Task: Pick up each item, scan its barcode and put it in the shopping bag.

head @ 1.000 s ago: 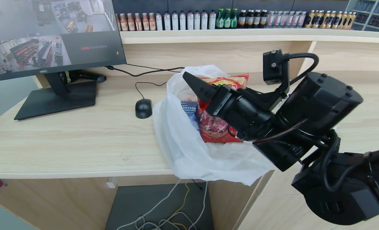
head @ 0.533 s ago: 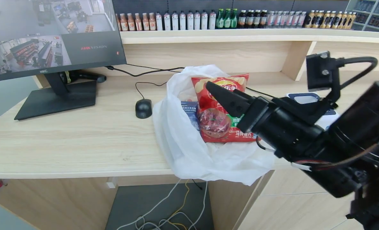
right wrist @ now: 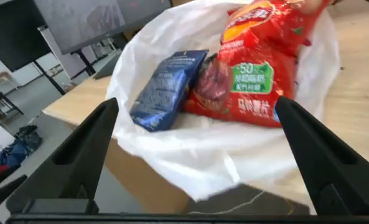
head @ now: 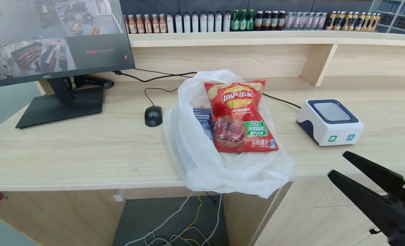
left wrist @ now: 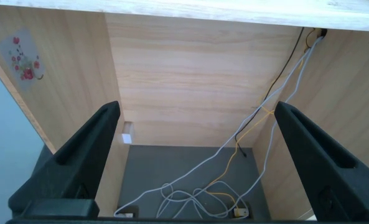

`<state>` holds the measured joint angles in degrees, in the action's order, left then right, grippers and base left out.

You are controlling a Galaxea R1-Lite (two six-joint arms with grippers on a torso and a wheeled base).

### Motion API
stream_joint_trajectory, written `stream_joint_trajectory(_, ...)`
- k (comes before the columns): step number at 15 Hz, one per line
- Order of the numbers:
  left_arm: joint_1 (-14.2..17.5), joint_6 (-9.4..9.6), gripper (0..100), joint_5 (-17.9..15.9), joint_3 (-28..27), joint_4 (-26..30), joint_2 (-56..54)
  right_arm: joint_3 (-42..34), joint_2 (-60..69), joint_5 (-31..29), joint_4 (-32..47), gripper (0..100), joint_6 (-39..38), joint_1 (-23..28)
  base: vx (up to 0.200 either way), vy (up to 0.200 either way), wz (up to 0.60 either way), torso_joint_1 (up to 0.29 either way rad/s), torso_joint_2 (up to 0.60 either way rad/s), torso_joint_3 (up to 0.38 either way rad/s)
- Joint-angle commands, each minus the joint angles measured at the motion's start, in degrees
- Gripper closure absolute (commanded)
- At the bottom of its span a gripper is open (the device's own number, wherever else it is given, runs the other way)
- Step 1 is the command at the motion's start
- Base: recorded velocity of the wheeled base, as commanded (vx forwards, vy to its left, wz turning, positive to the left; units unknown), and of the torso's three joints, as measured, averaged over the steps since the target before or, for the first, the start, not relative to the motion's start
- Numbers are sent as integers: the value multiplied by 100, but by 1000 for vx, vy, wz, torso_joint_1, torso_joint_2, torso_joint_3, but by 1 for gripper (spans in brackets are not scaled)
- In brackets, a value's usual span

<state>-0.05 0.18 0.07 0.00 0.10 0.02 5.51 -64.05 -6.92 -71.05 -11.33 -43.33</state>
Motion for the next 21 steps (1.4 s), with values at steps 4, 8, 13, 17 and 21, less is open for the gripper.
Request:
stream_joint_trajectory(4,5,-1,0,1,0,-10,-2,-182,4779,-28,5189,0,1299,87,0,0,0,0,0,0)
stream_joint_trajectory(8,-4,-1,0,1,0,-1,-2,-182,5913,235,6639,0,1563,87,0,0,0,0,0,0)
stream_joint_trajectory(13,5,8,0,1,0,-1,-2,-489,6405,332,6920,0,1924,131,0,0,0,0,0,0)
stream_joint_trajectory(17,-4,17,0,1,0,-1,-2,-472,5948,341,6973,0,1651,808,0,0,0,0,0,0)
stream_joint_trajectory(21,-4,17,0,1,0,-1,-2,-472,5667,332,6973,0,1625,2838,0,0,0,0,0,0)
